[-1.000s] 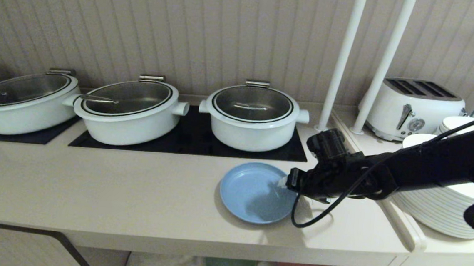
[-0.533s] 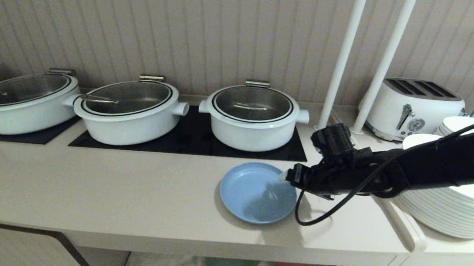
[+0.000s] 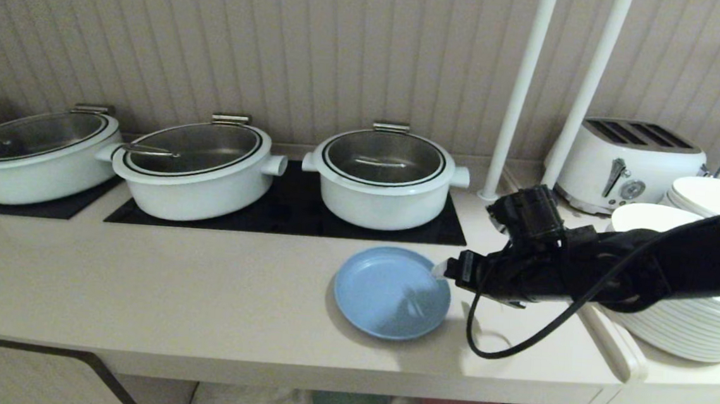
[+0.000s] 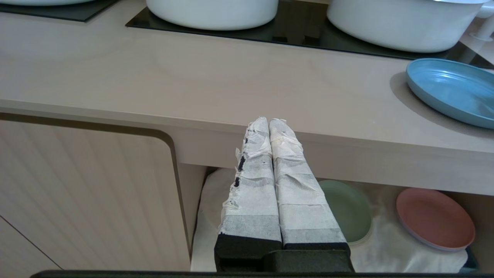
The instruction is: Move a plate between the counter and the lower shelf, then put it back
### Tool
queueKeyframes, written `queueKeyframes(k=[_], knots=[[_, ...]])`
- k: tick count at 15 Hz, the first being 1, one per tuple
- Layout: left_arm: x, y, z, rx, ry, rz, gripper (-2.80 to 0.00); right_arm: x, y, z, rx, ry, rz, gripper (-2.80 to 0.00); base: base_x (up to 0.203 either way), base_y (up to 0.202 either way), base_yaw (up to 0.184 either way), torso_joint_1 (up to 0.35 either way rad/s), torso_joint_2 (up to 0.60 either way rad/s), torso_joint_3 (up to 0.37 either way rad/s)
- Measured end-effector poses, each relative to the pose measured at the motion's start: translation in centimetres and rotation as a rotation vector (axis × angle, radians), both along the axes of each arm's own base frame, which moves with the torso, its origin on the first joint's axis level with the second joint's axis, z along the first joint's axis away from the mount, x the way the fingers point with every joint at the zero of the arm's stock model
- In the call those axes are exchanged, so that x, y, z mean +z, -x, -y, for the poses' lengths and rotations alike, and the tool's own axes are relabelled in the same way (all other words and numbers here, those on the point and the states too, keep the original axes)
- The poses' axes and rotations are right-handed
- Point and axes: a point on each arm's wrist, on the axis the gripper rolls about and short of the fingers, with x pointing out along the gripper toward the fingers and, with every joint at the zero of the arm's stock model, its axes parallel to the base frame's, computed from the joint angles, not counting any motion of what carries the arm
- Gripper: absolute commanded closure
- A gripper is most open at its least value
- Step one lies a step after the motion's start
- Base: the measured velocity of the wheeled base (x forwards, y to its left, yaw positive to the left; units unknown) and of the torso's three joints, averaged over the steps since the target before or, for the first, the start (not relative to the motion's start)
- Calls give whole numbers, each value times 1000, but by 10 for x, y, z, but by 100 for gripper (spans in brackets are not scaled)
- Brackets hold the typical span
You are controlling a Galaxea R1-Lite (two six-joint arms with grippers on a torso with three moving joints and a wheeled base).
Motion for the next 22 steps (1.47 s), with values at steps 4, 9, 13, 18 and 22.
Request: queueKeyframes(k=[4, 9, 13, 18, 22], knots=[[0, 0, 0, 0, 0, 0, 0, 4, 9, 5, -1, -1, 2, 0, 0, 0, 0, 0, 0, 0], [0, 0, 0, 0, 0, 0, 0, 9, 17, 9, 0, -4, 11, 0, 0, 0, 0, 0, 0, 0], [0, 0, 0, 0, 0, 0, 0, 12, 25, 14, 0, -5, 11, 0, 0, 0, 0, 0, 0, 0], [0, 0, 0, 0, 0, 0, 0, 7, 40, 25, -83, 80, 19, 0, 0, 0, 0, 0, 0, 0], [0, 0, 0, 0, 0, 0, 0, 8, 60, 38, -65, 110, 36, 0, 0, 0, 0, 0, 0, 0]])
